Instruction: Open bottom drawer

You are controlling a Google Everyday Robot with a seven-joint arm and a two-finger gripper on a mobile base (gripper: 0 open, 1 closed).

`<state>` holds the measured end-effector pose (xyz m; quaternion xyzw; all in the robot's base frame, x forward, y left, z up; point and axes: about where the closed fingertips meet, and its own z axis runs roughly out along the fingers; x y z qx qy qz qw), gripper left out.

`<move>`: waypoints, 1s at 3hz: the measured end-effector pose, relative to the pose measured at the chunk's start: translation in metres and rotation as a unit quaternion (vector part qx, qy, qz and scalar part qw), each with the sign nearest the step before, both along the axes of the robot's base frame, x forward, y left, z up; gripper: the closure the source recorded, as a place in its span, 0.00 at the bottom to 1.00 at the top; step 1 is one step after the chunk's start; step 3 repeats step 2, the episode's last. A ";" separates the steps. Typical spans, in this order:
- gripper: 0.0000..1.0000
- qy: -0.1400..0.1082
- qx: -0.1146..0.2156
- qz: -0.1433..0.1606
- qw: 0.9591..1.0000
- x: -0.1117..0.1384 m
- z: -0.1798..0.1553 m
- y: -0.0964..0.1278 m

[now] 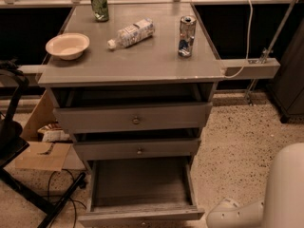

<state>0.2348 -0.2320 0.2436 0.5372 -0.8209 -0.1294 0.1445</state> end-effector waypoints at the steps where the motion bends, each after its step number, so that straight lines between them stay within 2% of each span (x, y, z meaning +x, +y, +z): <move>1: 0.02 -0.070 0.008 -0.001 0.997 0.007 0.068 -0.005; 2: 0.00 -0.117 0.003 -0.007 0.993 0.019 0.125 -0.023; 3: 0.00 -0.117 0.003 -0.007 0.993 0.019 0.125 -0.023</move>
Offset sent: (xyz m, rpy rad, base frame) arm 0.0451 -0.0526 0.2115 -0.0160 -0.3755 -0.0277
